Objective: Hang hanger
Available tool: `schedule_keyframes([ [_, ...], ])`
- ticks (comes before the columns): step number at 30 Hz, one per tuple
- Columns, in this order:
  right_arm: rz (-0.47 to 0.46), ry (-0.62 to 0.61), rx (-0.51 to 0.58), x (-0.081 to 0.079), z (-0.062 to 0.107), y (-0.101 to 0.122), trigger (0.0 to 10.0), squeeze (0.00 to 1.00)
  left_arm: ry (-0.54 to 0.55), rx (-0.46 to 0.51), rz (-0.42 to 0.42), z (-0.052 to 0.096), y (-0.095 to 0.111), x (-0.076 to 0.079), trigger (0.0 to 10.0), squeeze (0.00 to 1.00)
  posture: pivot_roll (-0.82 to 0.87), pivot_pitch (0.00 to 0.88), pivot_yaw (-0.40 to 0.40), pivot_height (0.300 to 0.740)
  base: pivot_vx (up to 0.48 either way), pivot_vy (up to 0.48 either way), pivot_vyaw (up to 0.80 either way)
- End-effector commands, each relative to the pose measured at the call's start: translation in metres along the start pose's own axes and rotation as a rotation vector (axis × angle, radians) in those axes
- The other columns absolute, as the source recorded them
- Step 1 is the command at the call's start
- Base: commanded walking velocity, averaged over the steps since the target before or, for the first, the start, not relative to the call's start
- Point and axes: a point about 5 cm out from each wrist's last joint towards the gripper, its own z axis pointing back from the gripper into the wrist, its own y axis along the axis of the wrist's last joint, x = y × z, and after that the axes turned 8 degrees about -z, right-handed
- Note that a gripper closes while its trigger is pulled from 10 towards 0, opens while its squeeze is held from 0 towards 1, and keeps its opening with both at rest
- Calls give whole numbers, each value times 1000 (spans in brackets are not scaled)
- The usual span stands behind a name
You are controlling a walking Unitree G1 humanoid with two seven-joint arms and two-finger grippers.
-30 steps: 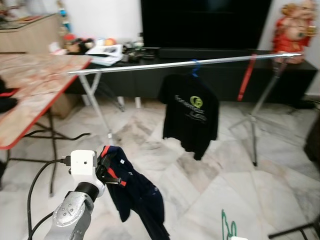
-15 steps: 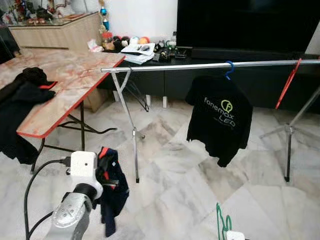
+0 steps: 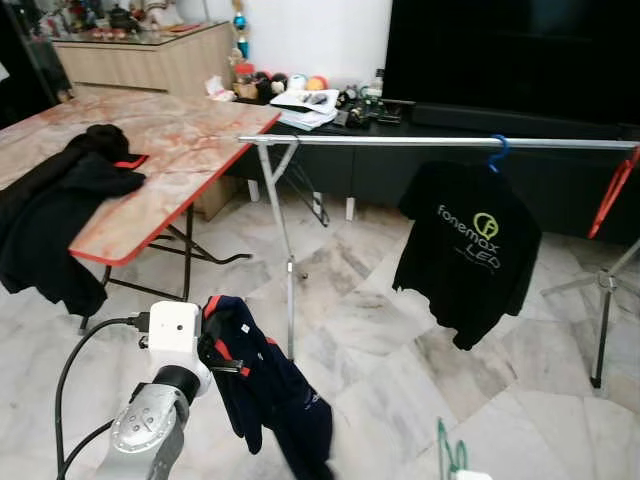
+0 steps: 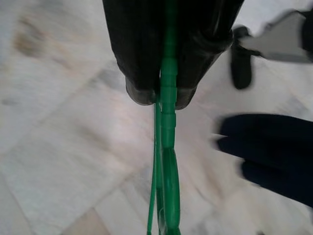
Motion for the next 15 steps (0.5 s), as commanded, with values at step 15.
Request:
schedule_keyframes([
  [15, 8, -13, -47, 5, 3, -14, 10000, 0, -11, 25, -2, -3, 7, 2, 10000, 0, 68, 0, 32, 740, 0, 409, 0],
])
